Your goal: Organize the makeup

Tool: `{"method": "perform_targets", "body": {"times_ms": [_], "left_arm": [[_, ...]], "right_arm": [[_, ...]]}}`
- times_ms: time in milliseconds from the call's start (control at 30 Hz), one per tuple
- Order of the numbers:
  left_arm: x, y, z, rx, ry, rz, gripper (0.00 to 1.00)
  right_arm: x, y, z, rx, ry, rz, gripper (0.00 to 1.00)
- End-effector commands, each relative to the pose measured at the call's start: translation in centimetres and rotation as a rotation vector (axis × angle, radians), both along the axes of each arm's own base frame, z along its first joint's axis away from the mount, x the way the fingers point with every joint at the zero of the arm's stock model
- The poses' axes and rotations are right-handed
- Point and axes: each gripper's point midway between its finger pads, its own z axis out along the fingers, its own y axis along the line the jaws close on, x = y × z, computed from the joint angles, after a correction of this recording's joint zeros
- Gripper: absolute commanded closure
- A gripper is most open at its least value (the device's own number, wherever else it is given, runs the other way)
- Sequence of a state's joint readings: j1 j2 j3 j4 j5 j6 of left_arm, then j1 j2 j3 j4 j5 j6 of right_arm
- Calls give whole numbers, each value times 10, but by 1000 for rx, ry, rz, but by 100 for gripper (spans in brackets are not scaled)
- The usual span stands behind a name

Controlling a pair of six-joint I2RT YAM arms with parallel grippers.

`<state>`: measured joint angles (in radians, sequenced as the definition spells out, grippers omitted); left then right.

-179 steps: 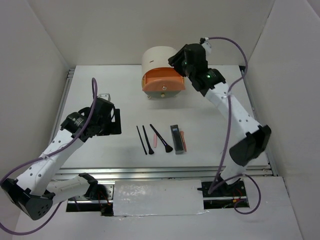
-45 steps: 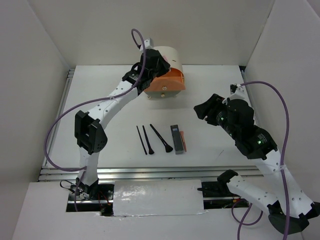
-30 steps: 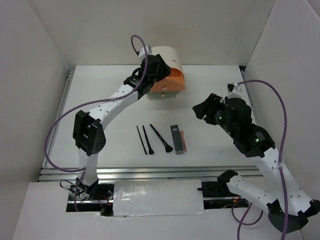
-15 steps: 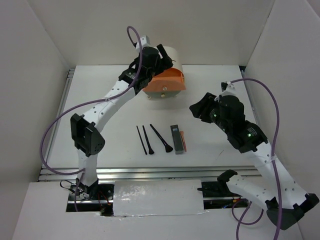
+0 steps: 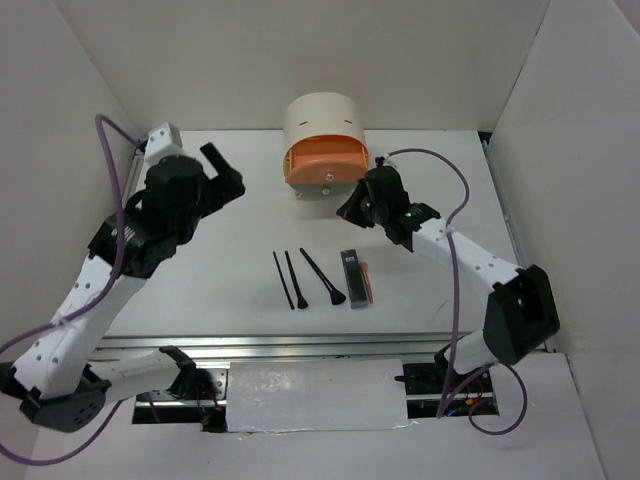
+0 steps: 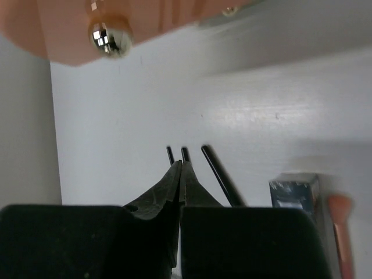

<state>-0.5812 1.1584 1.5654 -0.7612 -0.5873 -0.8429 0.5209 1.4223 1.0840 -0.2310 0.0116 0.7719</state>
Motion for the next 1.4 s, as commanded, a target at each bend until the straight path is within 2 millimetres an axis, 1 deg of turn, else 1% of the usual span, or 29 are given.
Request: {"method": "perform_targets", "body": {"times_ms": [0, 33, 67, 100, 133, 167, 200, 233, 267, 300, 333, 367, 400, 567, 633, 667, 733, 767, 800, 833, 967, 1000, 1033, 1067, 1100, 1167, 1200, 1300, 1367], "left_arm": [[-30, 17, -58, 110, 149, -31, 1], [-41, 24, -54, 88, 130, -30, 1], [-47, 28, -66, 99, 155, -30, 1], [-53, 30, -67, 97, 157, -34, 1], [-62, 35, -71, 98, 163, -35, 1], [-65, 38, -71, 96, 162, -30, 1], [-69, 42, -69, 91, 157, -24, 1], [-73, 45, -70, 96, 166, -18, 0], [-75, 49, -69, 100, 165, -5, 1], [-76, 51, -66, 103, 161, 0, 1], [-78, 53, -63, 106, 160, 3, 1], [-79, 55, -62, 112, 159, 7, 1], [-78, 55, -60, 120, 159, 6, 0], [-79, 57, -58, 139, 168, 9, 1], [-78, 57, -61, 149, 177, 5, 1], [-78, 56, -62, 153, 180, 0, 0], [-77, 54, -65, 160, 190, -9, 1], [-76, 53, -66, 165, 195, -14, 0], [-75, 53, -67, 167, 199, -15, 1], [-75, 52, -69, 173, 204, -20, 1], [-76, 52, -74, 179, 221, -22, 1], [-76, 52, -74, 177, 223, -22, 1], [-78, 52, -74, 172, 222, -19, 1], [-79, 53, -75, 171, 225, -16, 0], [-80, 55, -74, 167, 221, -10, 1], [-82, 56, -76, 163, 222, -4, 1], [-83, 57, -76, 161, 222, 0, 1], [-86, 60, -78, 158, 227, 7, 0], [-87, 61, -78, 150, 225, 13, 1]], "right_arm": [[51, 21, 50, 118, -132, -73, 100], [58, 21, 48, 127, -108, -109, 100], [63, 21, 42, 118, -82, -134, 100], [76, 25, 42, 120, -81, -158, 100], [81, 25, 43, 133, -78, -175, 100], [88, 30, 53, 151, -97, -175, 100], [95, 35, 43, 144, -80, -178, 100], [99, 36, 43, 146, -73, -187, 100], [105, 39, 50, 147, -78, -190, 100], [111, 43, 39, 136, -57, -191, 100], [113, 43, 38, 129, -50, -194, 100], [118, 46, 44, 139, -64, -196, 100], [121, 48, 38, 136, -54, -194, 100], [132, 51, 34, 139, -53, -210, 100], [137, 53, 36, 145, -59, -208, 100], [140, 54, 30, 141, -48, -207, 100], [145, 56, 32, 150, -55, -203, 100], [146, 59, 28, 149, -49, -197, 100], [150, 60, 32, 158, -60, -197, 100], [151, 62, 29, 157, -58, -192, 100], [161, 65, 31, 168, -70, -194, 100], [164, 66, 36, 173, -77, -193, 100], [166, 69, 33, 171, -71, -189, 100], [169, 70, 39, 179, -80, -186, 100], [171, 72, 35, 179, -73, -183, 100], [174, 77, 40, 195, -84, -174, 100], [175, 78, 38, 196, -80, -174, 100], [177, 80, 42, 204, -80, -172, 100], [173, 78, 44, 212, -72, -176, 100]]}}
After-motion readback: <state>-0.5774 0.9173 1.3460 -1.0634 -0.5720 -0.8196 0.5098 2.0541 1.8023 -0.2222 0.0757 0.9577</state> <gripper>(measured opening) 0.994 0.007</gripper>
